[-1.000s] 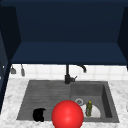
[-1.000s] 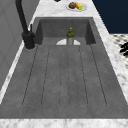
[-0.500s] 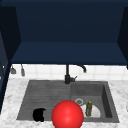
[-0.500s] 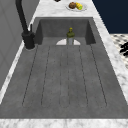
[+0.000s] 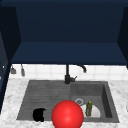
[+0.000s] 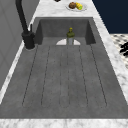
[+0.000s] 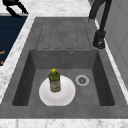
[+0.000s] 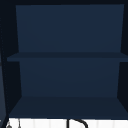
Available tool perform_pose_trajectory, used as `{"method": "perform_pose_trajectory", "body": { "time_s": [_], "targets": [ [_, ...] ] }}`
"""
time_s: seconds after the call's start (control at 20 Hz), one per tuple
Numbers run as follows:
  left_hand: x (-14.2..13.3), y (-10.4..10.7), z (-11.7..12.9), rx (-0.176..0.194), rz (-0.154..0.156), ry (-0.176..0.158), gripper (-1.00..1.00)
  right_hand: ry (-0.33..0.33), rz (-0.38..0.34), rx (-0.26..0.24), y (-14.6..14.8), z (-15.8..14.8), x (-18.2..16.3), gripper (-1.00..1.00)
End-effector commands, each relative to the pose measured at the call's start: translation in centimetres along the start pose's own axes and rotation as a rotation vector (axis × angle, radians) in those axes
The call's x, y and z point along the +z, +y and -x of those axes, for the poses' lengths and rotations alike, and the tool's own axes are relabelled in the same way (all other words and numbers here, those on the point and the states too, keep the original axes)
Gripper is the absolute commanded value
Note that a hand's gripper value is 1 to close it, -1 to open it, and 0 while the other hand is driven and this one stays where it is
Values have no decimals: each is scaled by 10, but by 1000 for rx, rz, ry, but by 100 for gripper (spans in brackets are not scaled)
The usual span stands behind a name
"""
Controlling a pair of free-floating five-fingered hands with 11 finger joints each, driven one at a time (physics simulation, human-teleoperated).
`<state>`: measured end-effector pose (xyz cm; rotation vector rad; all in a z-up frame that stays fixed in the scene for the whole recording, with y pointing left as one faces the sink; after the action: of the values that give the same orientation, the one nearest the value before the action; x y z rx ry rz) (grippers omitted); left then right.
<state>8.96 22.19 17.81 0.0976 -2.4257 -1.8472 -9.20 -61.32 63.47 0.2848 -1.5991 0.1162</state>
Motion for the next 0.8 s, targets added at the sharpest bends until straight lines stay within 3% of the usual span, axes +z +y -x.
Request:
{"method": "perform_pose_trajectory", "body": {
  "time_s": [0.0, 0.5, 0.55, 0.6, 0.75],
  "targets": [
    [0, 0, 0, 0, 0, 0, 0, 10, -102, -5, -8, 4, -3, 100],
    [0, 0, 0, 0, 0, 0, 0, 3, -107, -7, -47, -4, 1, 100],
    [0, 0, 0, 0, 0, 0, 0, 5, -102, -6, -53, -5, 3, -100],
    [0, 0, 0, 0, 0, 0, 0, 32, -121, -1, -59, -6, 8, -100],
    [0, 0, 0, 0, 0, 0, 0, 32, -187, 2, -71, -1, 15, -100]
  ]
}}
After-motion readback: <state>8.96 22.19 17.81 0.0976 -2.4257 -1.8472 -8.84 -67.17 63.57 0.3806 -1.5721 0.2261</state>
